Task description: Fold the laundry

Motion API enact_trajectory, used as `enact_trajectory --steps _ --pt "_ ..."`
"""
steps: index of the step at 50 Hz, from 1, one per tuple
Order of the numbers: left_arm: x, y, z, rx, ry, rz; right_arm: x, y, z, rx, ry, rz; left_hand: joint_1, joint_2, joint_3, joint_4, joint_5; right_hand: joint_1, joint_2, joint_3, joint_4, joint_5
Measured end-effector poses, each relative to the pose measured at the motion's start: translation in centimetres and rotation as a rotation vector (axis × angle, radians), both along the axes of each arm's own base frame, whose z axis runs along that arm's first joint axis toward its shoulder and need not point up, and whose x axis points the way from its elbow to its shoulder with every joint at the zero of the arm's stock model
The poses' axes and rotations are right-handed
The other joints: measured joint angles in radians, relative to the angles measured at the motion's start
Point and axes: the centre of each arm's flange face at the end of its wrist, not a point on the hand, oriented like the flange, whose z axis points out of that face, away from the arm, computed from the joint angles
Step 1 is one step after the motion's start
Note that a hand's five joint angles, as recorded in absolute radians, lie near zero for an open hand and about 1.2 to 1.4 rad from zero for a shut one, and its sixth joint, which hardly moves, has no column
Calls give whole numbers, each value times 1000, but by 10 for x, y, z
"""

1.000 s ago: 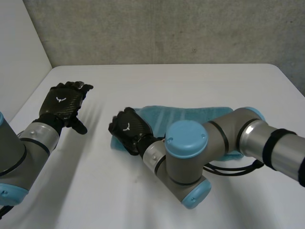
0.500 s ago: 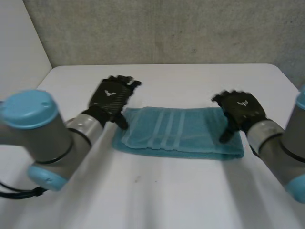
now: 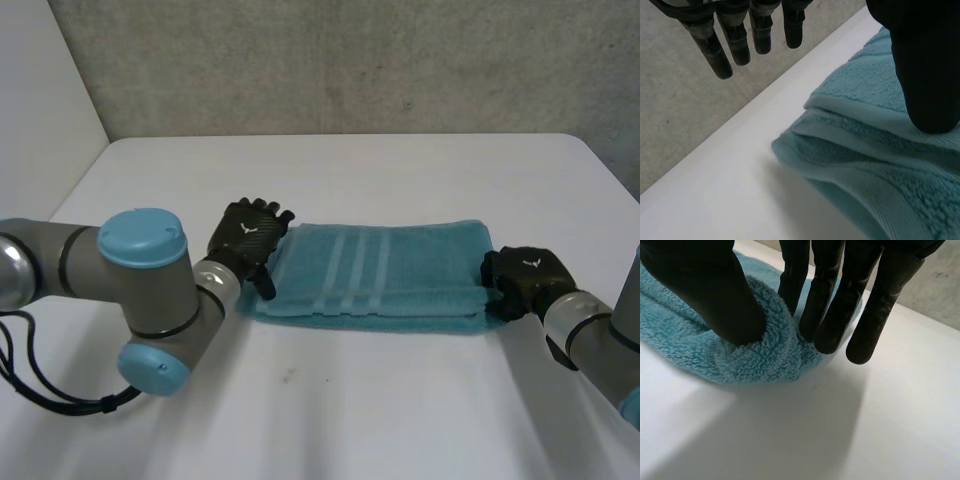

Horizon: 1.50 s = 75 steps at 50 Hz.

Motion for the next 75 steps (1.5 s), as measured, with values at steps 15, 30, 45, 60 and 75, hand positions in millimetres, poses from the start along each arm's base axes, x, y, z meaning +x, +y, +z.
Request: enact_trajectory --steps 15,30,45,60,75 --pt "46 34 68 -75 56 71 89 -11 88 -315 59 176 0 -2 -2 0 -3 14 14 3 3 31" --pt "80 30 98 -99 171 194 249 101 37 -303 89 654 0 -2 -2 -2 -3 -214 -340 -357 -365 -289" --pt "21 6 91 3 331 38 184 37 97 -215 -125 253 0 6 0 12 0 -687 -934 -965 -955 -881" --pt "-5 4 13 345 246 70 148 2 26 105 -159 213 33 13 0 21 0 -687 -934 -965 -955 -881" --pt "9 14 64 239 204 80 142 -3 71 65 -186 204 32 12 0 19 0 -698 -934 -965 -955 -882"
